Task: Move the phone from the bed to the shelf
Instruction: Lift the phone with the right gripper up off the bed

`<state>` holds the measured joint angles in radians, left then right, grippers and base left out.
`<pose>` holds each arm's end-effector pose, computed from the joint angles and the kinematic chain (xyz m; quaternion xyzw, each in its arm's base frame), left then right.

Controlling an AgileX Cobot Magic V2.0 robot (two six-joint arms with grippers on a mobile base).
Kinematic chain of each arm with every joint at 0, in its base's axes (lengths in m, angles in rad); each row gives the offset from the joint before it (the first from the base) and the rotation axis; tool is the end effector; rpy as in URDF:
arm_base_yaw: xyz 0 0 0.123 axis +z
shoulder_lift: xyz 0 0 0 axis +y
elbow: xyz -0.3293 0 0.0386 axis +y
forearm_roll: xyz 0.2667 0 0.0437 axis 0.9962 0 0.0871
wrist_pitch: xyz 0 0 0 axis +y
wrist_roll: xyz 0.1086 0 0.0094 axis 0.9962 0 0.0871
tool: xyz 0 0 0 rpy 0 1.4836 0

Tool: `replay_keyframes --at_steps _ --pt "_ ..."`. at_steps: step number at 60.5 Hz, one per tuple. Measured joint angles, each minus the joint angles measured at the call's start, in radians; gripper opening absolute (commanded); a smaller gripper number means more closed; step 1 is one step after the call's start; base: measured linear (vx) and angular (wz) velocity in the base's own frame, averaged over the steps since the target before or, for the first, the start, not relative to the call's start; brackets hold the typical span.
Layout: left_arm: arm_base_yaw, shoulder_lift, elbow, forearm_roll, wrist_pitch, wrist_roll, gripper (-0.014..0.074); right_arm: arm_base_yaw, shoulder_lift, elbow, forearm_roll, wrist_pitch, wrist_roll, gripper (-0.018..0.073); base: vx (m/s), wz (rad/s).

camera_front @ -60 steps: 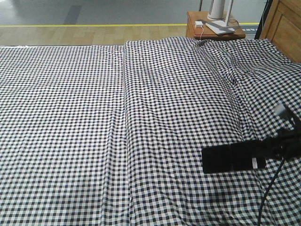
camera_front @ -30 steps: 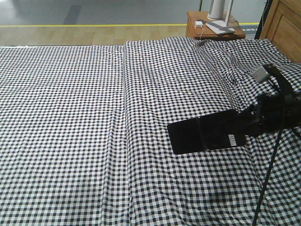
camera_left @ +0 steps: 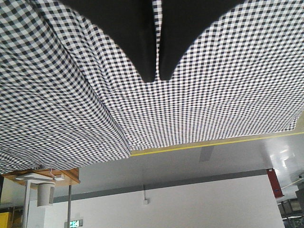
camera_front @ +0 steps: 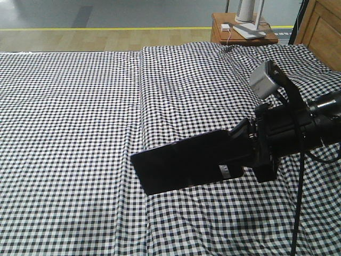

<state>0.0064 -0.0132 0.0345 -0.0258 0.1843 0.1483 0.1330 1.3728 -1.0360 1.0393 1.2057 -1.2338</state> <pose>0.0460 -0.0002 0.1823 0.0451 0.7463 0.0412 0.6628 0.2501 0.1221 0.3470 -0.4307 0.7668 0.3772 0.2903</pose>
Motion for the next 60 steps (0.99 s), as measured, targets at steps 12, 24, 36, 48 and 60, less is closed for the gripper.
replay_keyframes --at_steps 12,24,36,48,60 --pt "0.000 0.000 0.000 0.000 0.000 0.000 0.0001 0.080 -0.046 0.000 0.049 0.004 0.000 -0.0002 0.00 0.00" --pt "0.000 0.000 0.000 0.000 0.000 0.000 0.0001 0.117 -0.058 0.001 0.057 0.007 0.000 -0.0002 0.00 0.00" --pt "0.000 0.000 0.000 0.000 0.000 0.000 0.0001 0.117 -0.058 0.001 0.073 0.007 0.000 -0.0002 0.00 0.00" --pt "0.000 0.000 0.000 0.000 0.000 0.000 0.0001 0.117 -0.058 0.001 0.083 0.007 0.000 -0.0002 0.00 0.00" --pt "0.000 0.000 0.000 0.000 0.000 0.000 0.0001 0.117 -0.058 0.001 0.085 0.007 0.000 -0.0002 0.00 0.00"
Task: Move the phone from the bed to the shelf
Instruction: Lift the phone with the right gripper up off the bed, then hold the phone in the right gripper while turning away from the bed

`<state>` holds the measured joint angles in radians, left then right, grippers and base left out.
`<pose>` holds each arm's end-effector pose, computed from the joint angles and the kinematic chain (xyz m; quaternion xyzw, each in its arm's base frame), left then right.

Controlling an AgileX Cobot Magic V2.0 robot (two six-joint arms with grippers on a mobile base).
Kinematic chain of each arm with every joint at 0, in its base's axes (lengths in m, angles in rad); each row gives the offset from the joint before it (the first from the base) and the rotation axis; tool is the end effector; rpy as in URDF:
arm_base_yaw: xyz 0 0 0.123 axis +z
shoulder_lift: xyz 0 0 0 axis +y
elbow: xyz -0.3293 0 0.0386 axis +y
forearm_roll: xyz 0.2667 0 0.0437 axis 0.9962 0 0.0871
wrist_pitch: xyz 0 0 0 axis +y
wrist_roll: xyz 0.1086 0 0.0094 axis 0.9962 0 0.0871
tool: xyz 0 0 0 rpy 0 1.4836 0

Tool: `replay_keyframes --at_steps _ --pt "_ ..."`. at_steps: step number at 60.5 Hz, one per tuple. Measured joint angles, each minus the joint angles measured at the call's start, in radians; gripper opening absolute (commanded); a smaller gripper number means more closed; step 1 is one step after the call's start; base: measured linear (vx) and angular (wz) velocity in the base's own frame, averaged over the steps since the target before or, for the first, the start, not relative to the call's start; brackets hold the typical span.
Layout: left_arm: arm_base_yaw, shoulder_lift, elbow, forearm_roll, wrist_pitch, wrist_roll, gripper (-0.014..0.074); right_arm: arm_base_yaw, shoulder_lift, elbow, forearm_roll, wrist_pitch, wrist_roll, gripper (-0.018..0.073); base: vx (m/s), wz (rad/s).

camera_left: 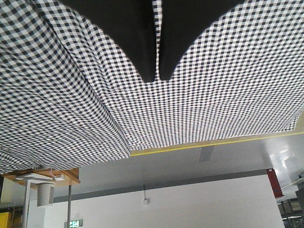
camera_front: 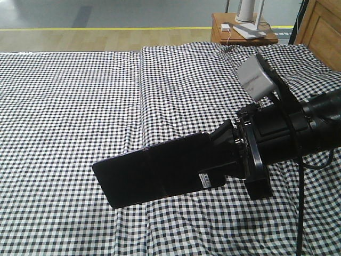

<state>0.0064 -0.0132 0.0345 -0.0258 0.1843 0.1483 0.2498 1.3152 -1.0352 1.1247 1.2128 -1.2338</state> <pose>0.0460 -0.0002 0.1823 0.0451 0.7463 0.0412 0.6628 0.2209 0.1514 0.3691 -0.4627 0.7195 0.4193 0.3039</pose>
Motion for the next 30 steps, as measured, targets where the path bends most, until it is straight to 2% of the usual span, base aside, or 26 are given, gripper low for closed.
replay_keyframes --at_steps 30 --pt "0.000 0.000 0.000 0.000 0.000 0.000 0.0001 0.000 0.000 0.000 0.000 0.000 0.000 -0.0002 0.00 0.00"
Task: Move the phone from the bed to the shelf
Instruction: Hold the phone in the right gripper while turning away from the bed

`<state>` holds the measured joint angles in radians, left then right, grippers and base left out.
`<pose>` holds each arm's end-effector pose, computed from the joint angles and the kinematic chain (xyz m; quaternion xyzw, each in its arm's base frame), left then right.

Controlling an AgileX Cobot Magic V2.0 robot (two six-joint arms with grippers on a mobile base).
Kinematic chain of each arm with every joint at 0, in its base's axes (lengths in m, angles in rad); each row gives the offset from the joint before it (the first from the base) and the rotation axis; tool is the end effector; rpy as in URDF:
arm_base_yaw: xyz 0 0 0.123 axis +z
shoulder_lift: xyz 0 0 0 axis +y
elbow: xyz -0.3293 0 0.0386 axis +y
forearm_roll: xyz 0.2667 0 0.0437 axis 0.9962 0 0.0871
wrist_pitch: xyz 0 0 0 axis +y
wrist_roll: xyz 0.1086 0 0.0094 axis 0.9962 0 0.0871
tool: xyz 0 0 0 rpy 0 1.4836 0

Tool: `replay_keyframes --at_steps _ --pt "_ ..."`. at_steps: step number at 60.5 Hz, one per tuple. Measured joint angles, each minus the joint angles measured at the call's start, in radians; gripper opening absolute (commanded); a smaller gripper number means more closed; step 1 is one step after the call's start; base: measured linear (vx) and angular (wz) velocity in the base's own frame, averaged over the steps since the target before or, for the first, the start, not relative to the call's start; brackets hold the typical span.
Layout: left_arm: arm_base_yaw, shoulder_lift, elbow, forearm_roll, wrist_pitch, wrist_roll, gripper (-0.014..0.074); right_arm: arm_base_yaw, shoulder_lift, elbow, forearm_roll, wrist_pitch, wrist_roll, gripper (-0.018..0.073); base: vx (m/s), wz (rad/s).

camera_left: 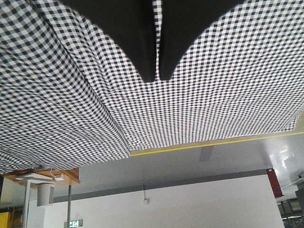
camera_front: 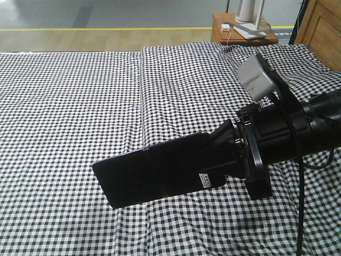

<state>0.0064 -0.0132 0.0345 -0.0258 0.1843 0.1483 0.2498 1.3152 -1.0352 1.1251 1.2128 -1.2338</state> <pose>0.0460 -0.0002 0.1823 0.0451 0.7463 0.0412 0.6628 0.2209 0.1515 0.3691 -0.4626 0.7195 0.4194 0.3040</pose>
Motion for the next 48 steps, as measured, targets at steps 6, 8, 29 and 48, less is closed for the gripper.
replay_keyframes --at_steps 6,8,29,48 --pt "0.000 0.000 0.000 0.000 0.000 0.000 0.0001 0.000 0.000 0.000 0.001 0.000 0.000 -0.0002 -0.01 0.03" --pt "0.000 0.000 0.000 0.000 0.000 0.000 0.0001 0.000 0.000 0.000 0.001 0.000 0.000 -0.0002 -0.01 0.03" --pt "0.000 0.000 0.000 0.000 0.000 0.000 0.0001 0.000 0.000 0.000 0.001 -0.001 0.000 -0.0002 -0.03 0.12" --pt "0.000 0.000 0.000 0.000 0.000 0.000 0.0001 0.000 0.000 0.000 0.001 -0.001 0.000 -0.0002 -0.08 0.30"
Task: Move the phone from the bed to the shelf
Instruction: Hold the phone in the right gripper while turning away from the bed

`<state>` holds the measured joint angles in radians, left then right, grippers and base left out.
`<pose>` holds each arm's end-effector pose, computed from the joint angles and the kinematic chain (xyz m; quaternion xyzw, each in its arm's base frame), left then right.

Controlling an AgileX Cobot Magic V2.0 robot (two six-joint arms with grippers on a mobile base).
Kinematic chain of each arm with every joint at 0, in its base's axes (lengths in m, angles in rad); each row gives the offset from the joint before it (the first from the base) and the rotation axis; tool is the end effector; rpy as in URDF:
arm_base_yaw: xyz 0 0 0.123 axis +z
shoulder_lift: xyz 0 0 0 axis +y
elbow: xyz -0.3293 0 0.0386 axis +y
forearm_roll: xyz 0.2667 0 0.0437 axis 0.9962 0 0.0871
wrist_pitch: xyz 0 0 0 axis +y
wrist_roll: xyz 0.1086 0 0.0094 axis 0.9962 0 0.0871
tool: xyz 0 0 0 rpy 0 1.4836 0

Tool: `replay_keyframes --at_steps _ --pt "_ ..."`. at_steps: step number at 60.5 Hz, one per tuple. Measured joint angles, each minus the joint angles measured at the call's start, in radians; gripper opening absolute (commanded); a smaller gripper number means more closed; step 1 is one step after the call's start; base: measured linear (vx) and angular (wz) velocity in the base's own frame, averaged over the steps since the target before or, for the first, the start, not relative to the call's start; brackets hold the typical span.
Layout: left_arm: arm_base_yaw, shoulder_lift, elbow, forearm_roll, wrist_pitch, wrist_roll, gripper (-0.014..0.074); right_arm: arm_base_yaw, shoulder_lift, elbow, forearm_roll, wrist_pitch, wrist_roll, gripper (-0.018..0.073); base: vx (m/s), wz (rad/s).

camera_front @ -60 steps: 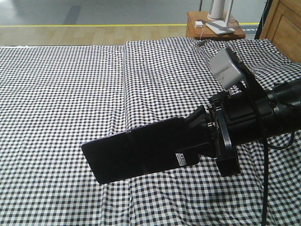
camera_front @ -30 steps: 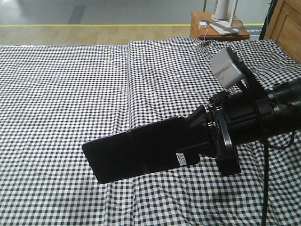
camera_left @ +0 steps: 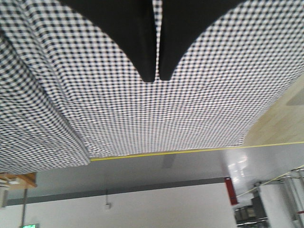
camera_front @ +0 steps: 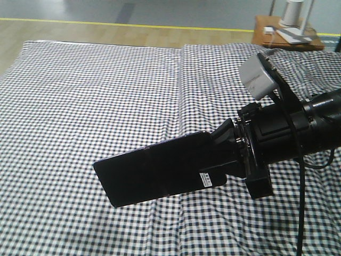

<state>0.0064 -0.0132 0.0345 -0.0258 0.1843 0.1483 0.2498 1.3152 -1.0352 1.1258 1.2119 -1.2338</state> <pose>0.0460 -0.0002 0.1823 0.0451 0.7463 0.0412 0.6628 0.2210 0.1515 0.3692 -0.4623 0.7196 0.4194 0.3044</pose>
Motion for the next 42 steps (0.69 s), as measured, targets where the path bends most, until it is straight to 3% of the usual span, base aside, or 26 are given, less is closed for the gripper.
replay_keyframes --at_steps 42 --pt "0.000 0.000 0.000 0.000 0.000 0.000 0.0001 0.000 0.000 0.000 0.000 0.000 0.000 -0.0002 -0.14 0.53"
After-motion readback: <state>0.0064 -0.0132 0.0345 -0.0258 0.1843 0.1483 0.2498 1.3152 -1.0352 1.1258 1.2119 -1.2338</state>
